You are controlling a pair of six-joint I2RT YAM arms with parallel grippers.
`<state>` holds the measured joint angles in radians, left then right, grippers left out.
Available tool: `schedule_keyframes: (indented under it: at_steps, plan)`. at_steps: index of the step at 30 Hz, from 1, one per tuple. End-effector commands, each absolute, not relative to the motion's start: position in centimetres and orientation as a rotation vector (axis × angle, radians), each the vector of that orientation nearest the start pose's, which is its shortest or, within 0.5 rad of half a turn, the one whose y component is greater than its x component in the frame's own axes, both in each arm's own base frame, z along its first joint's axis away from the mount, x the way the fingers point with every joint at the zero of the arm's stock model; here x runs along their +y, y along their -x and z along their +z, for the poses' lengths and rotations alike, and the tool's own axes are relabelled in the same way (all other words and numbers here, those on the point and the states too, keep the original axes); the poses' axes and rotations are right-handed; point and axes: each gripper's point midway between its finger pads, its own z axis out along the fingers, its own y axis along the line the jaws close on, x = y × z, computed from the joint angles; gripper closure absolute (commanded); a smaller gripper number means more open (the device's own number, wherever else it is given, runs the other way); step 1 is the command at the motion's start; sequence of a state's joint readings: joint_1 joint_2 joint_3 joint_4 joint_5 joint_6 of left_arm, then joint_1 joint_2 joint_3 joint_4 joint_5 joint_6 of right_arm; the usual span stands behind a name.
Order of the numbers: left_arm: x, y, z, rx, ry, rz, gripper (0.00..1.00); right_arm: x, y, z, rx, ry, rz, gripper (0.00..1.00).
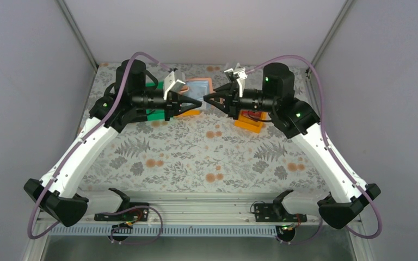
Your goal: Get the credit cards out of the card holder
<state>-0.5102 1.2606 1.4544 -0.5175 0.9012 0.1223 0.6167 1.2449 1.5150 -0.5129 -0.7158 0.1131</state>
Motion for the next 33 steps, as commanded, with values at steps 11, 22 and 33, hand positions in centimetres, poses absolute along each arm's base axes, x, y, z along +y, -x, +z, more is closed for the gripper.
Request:
schedule_keyframes:
  at_steps: [11,22,33]
  plan:
    - [-27.6,-22.6,42.8,1.464,-1.159,-1.154,0.98,29.0,-21.5,42.4,1.689,0.974,1.174,0.55]
    - [-27.8,-21.3,42.9,1.423,-1.21,-1.231,0.98,30.1,-22.1,42.1,1.66,1.013,1.205,0.44]
    - [-27.9,-20.8,42.8,1.414,-1.224,-1.269,0.98,30.9,-21.8,42.7,1.611,1.065,1.257,0.96]
